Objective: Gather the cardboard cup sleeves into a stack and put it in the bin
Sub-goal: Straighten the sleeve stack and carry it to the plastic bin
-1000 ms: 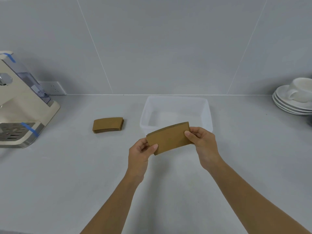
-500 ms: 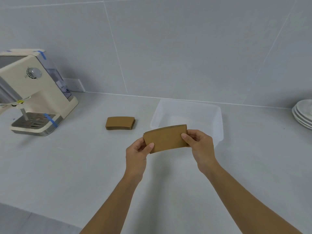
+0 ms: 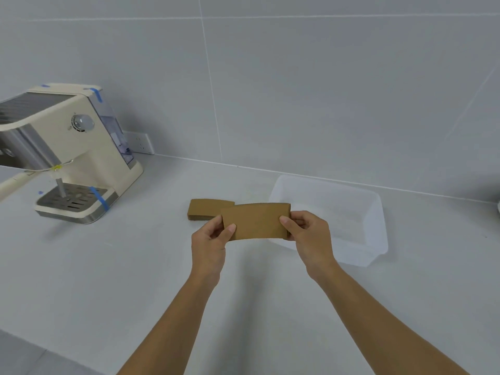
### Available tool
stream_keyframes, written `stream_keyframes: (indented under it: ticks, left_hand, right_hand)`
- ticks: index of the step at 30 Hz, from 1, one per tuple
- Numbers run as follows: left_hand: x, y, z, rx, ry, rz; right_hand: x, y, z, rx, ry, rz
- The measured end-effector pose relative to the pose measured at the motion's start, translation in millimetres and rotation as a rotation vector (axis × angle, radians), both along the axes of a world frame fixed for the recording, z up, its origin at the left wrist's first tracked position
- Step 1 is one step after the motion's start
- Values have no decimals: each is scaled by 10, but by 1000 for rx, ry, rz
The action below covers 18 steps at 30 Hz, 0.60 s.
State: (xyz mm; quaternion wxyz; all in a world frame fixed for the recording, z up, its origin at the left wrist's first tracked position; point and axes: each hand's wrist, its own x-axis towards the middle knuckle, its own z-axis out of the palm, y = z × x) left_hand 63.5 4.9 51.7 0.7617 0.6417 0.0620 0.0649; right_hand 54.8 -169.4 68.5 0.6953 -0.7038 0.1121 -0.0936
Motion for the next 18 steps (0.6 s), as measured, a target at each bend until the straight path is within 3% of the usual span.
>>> stream_keyframes:
  ticks: [11, 18]
  left_hand:
    - [734, 682, 138, 86, 68, 31]
    - [1176, 948, 38, 185, 233, 8]
  right_hand:
    - [735, 711, 23, -21, 23, 14]
    - [1158, 1011, -105, -110, 192, -1]
